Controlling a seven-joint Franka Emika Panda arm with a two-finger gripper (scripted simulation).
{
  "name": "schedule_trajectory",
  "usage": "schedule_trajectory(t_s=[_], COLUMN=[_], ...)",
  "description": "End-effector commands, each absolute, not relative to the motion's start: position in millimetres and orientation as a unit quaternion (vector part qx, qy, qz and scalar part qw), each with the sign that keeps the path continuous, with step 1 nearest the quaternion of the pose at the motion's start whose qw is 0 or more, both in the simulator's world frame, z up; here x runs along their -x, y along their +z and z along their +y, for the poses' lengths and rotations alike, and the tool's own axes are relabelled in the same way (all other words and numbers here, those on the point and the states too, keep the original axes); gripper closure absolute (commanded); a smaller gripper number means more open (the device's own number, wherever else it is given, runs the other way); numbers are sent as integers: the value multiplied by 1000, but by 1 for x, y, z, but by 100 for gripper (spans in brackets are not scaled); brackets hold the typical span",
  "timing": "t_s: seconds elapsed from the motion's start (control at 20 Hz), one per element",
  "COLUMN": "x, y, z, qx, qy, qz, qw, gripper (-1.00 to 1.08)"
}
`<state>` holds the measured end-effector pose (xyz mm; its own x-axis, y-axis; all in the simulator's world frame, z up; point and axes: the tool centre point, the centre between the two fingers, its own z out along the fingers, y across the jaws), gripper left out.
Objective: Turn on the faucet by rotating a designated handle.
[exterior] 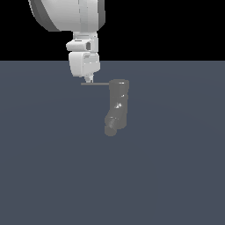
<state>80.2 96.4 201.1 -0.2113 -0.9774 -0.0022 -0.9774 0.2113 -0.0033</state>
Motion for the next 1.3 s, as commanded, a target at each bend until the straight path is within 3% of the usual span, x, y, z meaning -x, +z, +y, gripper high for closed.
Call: schedule_trajectory(t_s=[0.0, 0.85, 1.25], x=[-72, -24, -11], y=[201, 201, 201], z=[97, 106, 89], qx=[628, 628, 625], qy=[0, 0, -1], qz=[778, 778, 781], qw=[0, 0, 1], gripper=[108, 108, 108])
